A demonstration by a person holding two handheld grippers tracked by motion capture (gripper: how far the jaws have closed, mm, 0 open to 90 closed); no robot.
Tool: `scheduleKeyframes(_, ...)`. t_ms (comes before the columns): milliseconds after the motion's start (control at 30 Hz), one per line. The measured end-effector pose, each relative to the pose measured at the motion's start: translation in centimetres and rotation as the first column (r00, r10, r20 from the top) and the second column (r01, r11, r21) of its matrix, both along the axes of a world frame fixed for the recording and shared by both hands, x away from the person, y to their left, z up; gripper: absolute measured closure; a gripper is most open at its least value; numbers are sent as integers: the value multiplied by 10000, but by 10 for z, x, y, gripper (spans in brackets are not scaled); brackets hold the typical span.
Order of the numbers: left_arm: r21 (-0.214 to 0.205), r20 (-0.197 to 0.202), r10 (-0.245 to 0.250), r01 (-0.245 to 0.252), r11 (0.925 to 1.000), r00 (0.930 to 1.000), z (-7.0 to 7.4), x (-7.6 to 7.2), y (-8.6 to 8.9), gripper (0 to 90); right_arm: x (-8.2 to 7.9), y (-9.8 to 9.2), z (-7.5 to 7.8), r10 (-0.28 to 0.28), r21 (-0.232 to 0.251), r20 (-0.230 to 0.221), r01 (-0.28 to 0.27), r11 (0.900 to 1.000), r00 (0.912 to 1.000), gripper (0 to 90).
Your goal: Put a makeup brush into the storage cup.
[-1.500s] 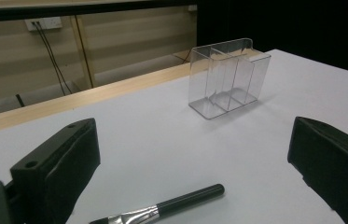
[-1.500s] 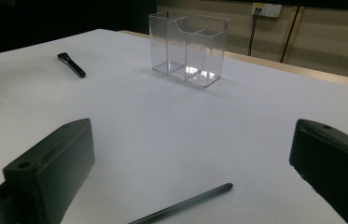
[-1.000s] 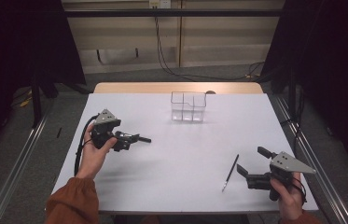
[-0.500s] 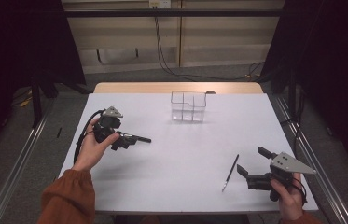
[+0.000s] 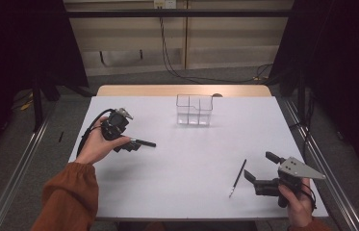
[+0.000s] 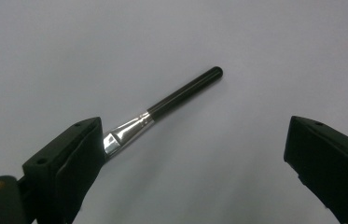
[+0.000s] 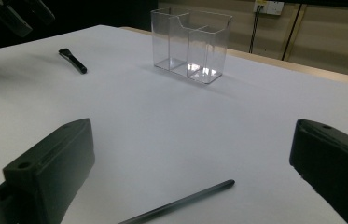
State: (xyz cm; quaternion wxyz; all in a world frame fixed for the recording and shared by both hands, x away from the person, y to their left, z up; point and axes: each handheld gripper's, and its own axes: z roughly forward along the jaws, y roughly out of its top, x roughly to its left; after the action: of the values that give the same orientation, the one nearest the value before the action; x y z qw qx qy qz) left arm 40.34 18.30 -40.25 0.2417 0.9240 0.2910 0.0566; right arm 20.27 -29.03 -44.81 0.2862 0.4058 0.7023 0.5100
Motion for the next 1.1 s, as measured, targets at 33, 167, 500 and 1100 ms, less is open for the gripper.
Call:
scheduleKeyframes(33,78,-22,1,-1,10000,10000,-1,1,-1,63,0,0,0,10,4,13,-10,10000,10000,0)
scheduleKeyframes(167,452,-246,-352,362,9983,9991,-8,10,-2,73,0,0,0,38,14,13,-38,10000,10000,0)
scheduleKeyframes(500,615,-629,-592,631,9961,9963,-20,33,-1,78,0,0,0,97,28,20,-97,9999,10000,0)
scheduleKeyframes(1100,1704,-999,-1017,1177,9783,9898,-31,53,-6,105,0,0,-1,149,35,-55,-149,9999,9999,0)
